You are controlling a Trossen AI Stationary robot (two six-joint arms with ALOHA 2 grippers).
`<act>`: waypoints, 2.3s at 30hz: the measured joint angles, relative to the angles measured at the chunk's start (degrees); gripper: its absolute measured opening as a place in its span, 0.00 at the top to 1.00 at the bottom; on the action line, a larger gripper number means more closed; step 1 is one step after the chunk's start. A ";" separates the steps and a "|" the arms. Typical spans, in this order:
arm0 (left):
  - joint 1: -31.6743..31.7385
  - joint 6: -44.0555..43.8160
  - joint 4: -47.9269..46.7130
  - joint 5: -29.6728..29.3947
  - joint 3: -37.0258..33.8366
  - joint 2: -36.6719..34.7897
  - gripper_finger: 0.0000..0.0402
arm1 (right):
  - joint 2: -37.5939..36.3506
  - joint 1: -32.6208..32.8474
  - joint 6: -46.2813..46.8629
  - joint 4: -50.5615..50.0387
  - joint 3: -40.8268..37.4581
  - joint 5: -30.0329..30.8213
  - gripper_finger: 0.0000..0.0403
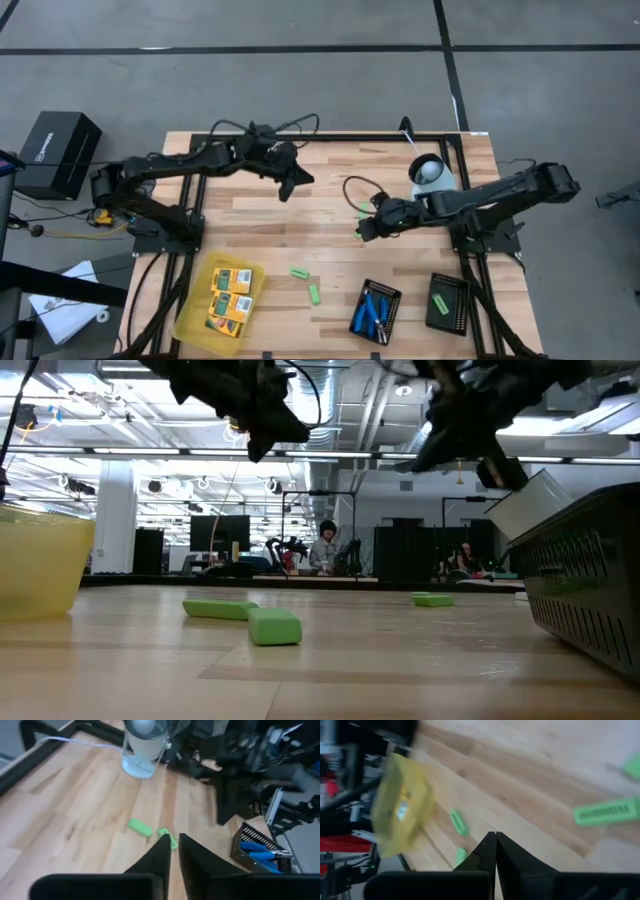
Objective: Pick & Place School Supplies
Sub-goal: Put the green eraser into the right black bin
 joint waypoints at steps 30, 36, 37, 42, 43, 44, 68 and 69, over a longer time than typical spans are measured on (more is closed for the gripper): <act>0.28 -1.84 9.29 -0.01 -9.37 -0.07 1.00 | 16.60 -5.14 8.46 -4.00 -0.22 -1.83 1.00; 0.28 -1.76 9.34 0.00 -9.37 -0.07 1.00 | 16.60 -5.51 8.46 -4.77 -1.01 -1.74 1.00; 0.28 -1.76 9.32 0.01 -9.37 -0.07 1.00 | 16.60 -5.51 8.46 -4.77 -1.02 -1.74 1.00; 0.28 -1.76 9.32 0.01 -9.37 -0.07 1.00 | 16.58 -5.49 8.21 -4.72 -1.02 -1.79 1.00; 0.28 -1.75 9.31 0.01 -9.37 -0.07 1.00 | 16.58 -5.50 8.14 -4.65 -1.01 -1.80 1.00; 0.28 -1.75 9.31 0.01 -9.37 -0.07 1.00 | 16.58 -5.51 8.09 -4.64 -1.01 -1.80 1.00; 0.28 -1.75 9.16 0.06 -9.37 -0.07 1.00 | 16.54 -5.51 8.03 -4.76 -1.02 -1.38 1.00; 0.28 -1.74 9.16 0.06 -9.37 -0.07 1.00 | 16.54 -5.52 8.04 -4.83 -1.03 -1.12 1.00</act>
